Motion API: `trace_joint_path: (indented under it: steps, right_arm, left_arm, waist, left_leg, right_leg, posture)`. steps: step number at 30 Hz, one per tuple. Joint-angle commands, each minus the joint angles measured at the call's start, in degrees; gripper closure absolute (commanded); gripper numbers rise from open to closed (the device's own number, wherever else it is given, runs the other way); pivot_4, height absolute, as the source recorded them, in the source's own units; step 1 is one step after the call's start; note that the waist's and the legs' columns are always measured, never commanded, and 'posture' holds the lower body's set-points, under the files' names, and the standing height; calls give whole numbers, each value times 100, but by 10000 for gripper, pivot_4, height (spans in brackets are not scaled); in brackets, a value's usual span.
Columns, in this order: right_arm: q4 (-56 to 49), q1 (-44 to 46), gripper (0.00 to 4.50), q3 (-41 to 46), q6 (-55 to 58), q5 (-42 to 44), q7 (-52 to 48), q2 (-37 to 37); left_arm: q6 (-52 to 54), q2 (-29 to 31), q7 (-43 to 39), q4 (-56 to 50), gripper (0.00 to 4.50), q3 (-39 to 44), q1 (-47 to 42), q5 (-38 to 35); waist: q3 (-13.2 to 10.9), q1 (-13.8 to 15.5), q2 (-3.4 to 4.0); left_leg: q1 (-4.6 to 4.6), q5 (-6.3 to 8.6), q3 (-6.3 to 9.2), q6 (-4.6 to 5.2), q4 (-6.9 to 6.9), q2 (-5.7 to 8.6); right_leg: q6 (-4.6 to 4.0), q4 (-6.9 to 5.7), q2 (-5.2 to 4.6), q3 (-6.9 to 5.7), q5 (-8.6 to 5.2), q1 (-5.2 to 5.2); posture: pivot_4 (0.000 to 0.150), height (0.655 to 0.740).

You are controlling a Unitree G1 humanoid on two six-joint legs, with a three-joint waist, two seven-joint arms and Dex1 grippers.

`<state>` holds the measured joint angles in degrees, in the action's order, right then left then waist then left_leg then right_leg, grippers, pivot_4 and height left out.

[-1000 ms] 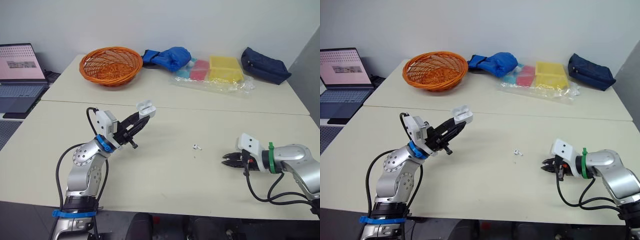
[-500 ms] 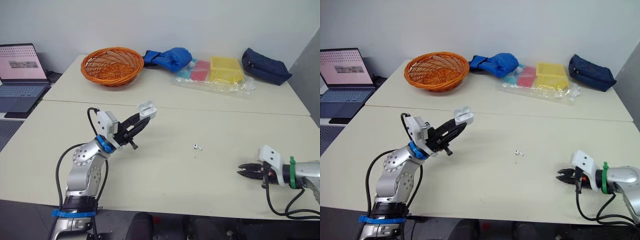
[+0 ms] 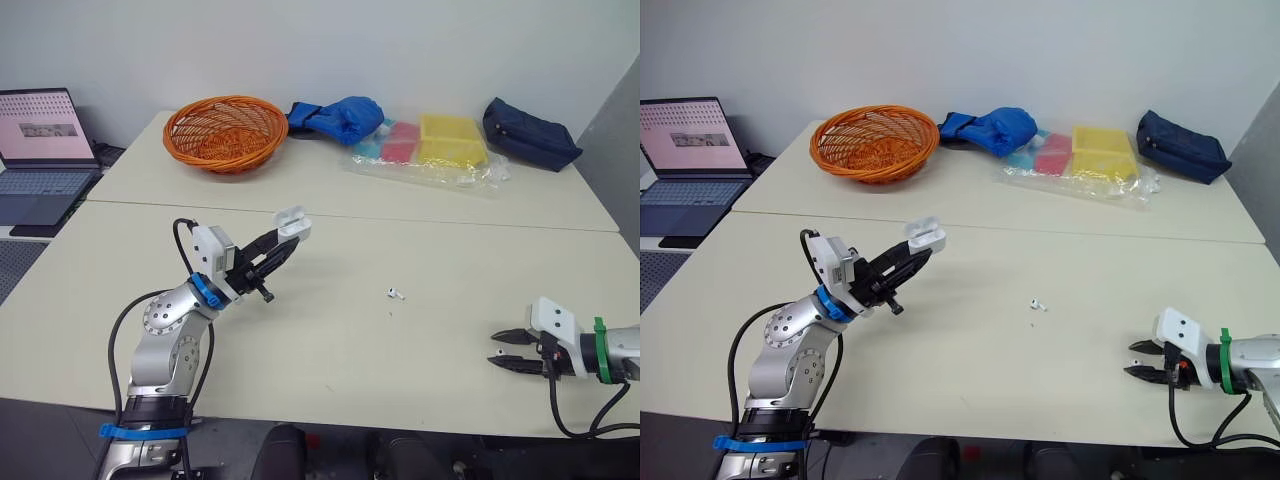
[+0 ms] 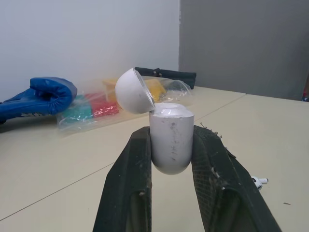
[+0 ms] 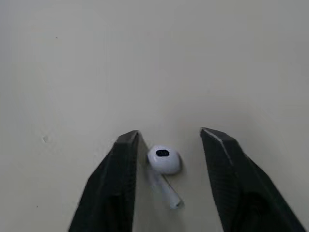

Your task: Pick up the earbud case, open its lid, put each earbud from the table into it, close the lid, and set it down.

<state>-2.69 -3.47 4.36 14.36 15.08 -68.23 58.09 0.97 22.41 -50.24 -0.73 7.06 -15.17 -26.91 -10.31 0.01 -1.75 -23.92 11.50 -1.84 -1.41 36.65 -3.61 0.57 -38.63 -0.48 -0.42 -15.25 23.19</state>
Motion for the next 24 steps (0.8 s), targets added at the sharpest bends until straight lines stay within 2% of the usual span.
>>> trace_joint_path:
  steps: [1, 2, 5, 11, 24]
  right_arm:
    - [-37, -153, 8766, -20, 158, -210, -83, 302]
    - [-141, -245, 5471, -20, 210, -244, -178, 462]
    - [-603, -162, 5471, -101, 1019, -204, -168, 858]
    - [-964, 516, 5471, -316, 2234, -33, 85, 913]
    - [-1217, 700, 5471, -937, 1912, -368, 82, 790]
  left_arm:
    - [-55, 20, 43, -314, 37326, 63, 49, -79]
    - [-57, 10, 51, -351, 37326, 52, 95, -79]
    - [-105, -40, 70, -346, 37326, 19, 167, -44]
    - [-152, -139, 157, -368, 37326, -62, 195, 16]
    - [-252, -172, 237, -345, 37326, -84, 310, 116]
  waist:
    - [0, 0, 0]
    - [0, 1, 0]
    - [0, 9, 2]
    - [-1, 3, 0]
    - [-1, -1, 0]
  left_leg:
    - [0, 0, 0, 0, 1, 1]
    - [0, 0, -1, 0, 1, 2]
    - [-1, 0, -3, 0, 1, 5]
    - [-2, 0, -1, 0, 2, 3]
    - [-2, 3, 1, -4, -7, -1]
  right_leg:
    - [0, 0, -1, 0, 0, 0]
    - [0, 0, -3, 1, 0, 0]
    - [-1, 1, -11, 1, -1, 0]
    - [-23, -1, -10, 0, -13, 3]
    - [-3, 0, -2, -4, -6, 7]
  posture:
    - [1500, 7400]
    - [1500, 7400]
    - [1500, 7400]
    - [1500, 7400]
    - [1500, 7400]
